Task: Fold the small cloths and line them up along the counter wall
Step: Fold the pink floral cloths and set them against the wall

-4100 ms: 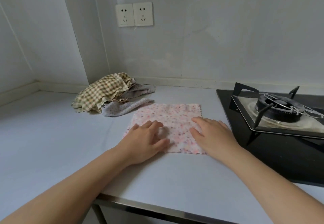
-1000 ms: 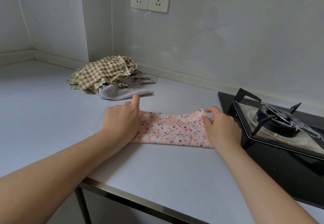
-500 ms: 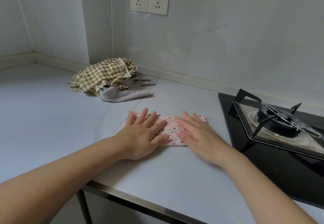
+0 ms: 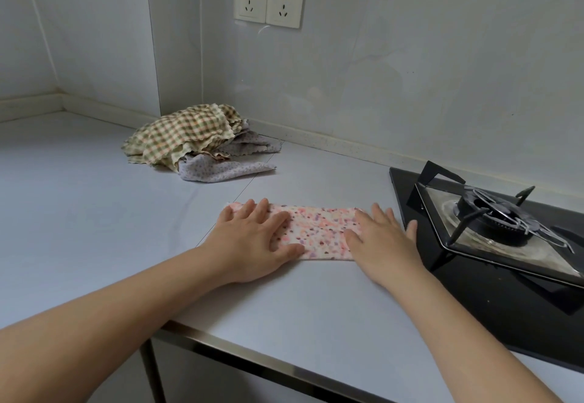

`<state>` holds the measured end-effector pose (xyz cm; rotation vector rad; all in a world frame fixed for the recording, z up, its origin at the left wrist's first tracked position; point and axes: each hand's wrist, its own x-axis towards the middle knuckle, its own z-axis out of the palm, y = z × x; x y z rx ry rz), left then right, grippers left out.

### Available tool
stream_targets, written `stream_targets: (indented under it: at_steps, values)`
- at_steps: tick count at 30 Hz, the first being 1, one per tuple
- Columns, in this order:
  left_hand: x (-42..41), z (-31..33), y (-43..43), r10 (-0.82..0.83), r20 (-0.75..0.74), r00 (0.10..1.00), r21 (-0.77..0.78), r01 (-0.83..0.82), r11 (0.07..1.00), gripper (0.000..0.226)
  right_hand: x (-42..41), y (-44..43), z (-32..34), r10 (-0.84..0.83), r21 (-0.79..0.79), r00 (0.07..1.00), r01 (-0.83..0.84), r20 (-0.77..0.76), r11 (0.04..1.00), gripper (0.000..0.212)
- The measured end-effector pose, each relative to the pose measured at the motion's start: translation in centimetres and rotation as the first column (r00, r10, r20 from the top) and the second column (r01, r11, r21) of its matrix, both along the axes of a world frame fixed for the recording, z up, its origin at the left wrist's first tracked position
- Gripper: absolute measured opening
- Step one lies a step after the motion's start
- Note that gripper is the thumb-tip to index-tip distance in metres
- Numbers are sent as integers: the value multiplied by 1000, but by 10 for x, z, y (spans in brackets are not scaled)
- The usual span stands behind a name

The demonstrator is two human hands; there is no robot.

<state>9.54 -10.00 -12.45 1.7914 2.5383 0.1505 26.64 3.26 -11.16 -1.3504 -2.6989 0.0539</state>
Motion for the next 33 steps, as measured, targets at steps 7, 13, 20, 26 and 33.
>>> stream_targets:
  at_steps: [7,13,20,26,33]
  values:
    - [-13,8,1,112,13,994,561,-100,822,36,-1,-6,6,182,80,948,-166,-261,983,37]
    - [-22,11,-5,-477,72,876,532,370,761,32,2,-1,1,248,-33,894,-280,-373,959,39]
    - [-20,-1,2,-475,139,869,514,347,784,13,13,-3,12,474,-166,859,-505,-194,847,78]
    - [-15,9,-3,-432,332,838,547,202,812,16,0,-13,1,496,-80,823,-534,-276,841,61]
    - [-45,3,-2,-232,261,937,610,27,792,29,2,-16,1,440,-213,702,-635,-560,743,40]
